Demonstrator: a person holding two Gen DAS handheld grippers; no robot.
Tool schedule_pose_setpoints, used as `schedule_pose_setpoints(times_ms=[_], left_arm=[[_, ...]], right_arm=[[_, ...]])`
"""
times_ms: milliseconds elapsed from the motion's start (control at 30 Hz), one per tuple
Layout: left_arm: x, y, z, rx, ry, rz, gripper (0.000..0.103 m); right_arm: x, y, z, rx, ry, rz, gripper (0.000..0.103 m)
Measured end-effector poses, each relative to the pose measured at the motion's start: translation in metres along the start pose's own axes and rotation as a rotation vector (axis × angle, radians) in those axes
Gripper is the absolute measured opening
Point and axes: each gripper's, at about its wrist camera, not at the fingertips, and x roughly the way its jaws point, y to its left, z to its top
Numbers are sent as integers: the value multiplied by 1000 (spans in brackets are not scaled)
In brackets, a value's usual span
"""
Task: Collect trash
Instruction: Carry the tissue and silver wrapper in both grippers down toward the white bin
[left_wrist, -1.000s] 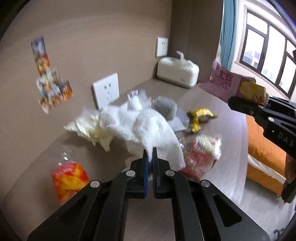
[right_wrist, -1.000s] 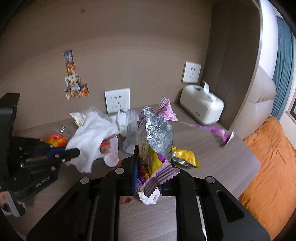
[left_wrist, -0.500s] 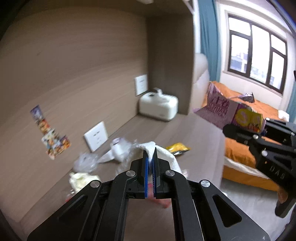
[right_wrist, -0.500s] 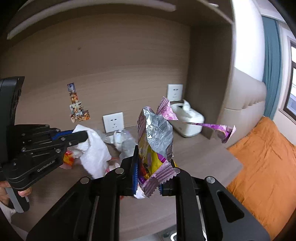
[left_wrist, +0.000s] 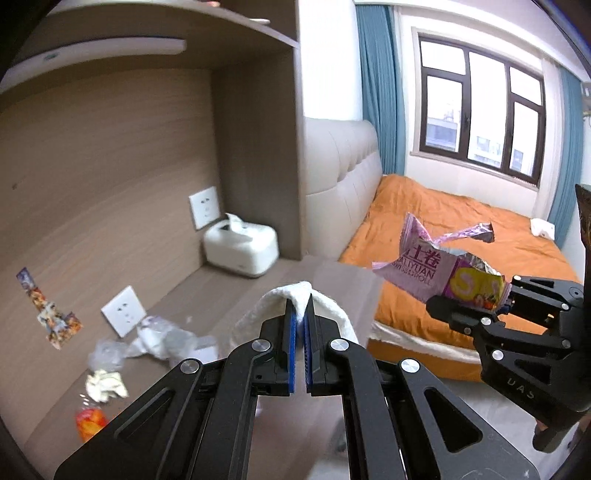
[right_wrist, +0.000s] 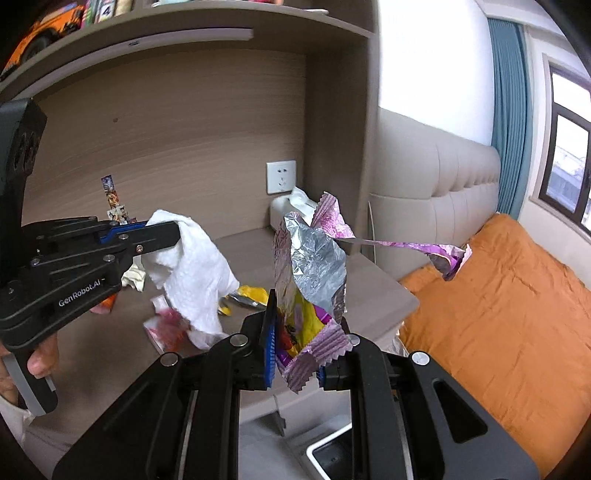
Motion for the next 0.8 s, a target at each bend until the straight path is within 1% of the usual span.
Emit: schedule_pose_setpoints(times_ms=[133,233,300,400,467,500,567,600,667,767,800], left_arm=[[17,-49,-1,-42,33,48,3],[35,-92,-11,-105,73,90,3],[52,-119,-24,-151,109,105,3],[80,-154,-47,-191,177,103,3],[98,-169,-62,-201,218,90,3],[110,-180,-73,-207,249,88,3],[132,-195,-95,-222,299,56,3],[149,-204,-112,-228,339,42,3],[170,-215,-135,-231,379,17,3],[214,-228,-189,-232,454,-14,3],[225,-233,-204,-235,470,-17,3]], right_arm=[[4,-45,-14,-19,15,85,17],[12,-83,-29,-51,41,160,17],[21,-105,-41,-67,73,214,17],[40,-136,-65,-76,146,269,17],[60,-154,-88,-60,220,299,17],[68,-160,-98,-55,249,306,17],[92,-173,-126,-38,321,315,17],[103,-179,-138,-30,351,318,17],[126,-189,-168,-10,400,329,17],[162,-193,-211,-3,459,337,17],[179,-192,-231,0,487,343,17]])
